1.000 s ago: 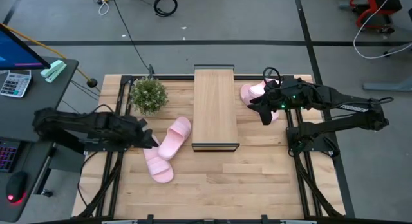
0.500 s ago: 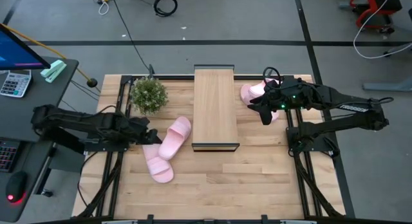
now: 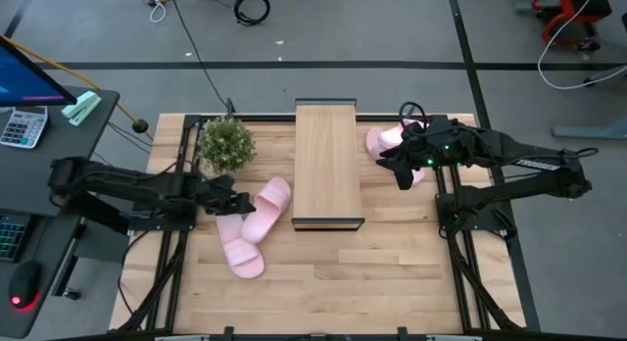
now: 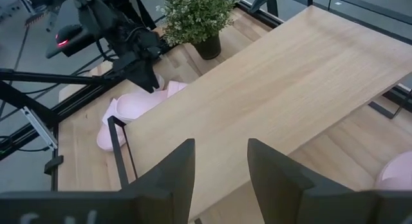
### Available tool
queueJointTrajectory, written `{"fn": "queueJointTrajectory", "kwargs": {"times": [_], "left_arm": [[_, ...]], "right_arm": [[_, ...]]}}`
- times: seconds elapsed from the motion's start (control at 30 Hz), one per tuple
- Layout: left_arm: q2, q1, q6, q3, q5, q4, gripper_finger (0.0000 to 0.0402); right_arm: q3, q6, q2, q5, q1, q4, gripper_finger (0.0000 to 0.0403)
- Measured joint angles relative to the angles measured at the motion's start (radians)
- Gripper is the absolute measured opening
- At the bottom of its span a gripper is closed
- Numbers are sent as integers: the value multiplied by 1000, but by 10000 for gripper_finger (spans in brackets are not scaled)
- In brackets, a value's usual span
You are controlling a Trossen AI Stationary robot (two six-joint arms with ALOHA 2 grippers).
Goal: Pick and place slides into the shelf
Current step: Put the pink slide on the shelf
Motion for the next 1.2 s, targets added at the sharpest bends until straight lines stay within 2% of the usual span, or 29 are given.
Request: {"fn": "queueJointTrajectory", "kwargs": {"times": [0.17,0.37,0.73,0.9,1.03,1.2], "left_arm": [[80,43,53,0,31,66,366],[170,77,65,1,110,255,366],[312,78,85,0,173,311,365],[345,77,79,0,179,425,356],[369,77,74,0,179,439,323],[373,77,53,0,177,439,234]], "right_arm": [[0,5,15,0,0,1,149],[0,22,40,0,0,1,149],[0,22,49,0,1,2,149],[0,22,49,0,0,2,149],[0,23,49,0,0,2,149],[0,23,49,0,0,2,149]]}}
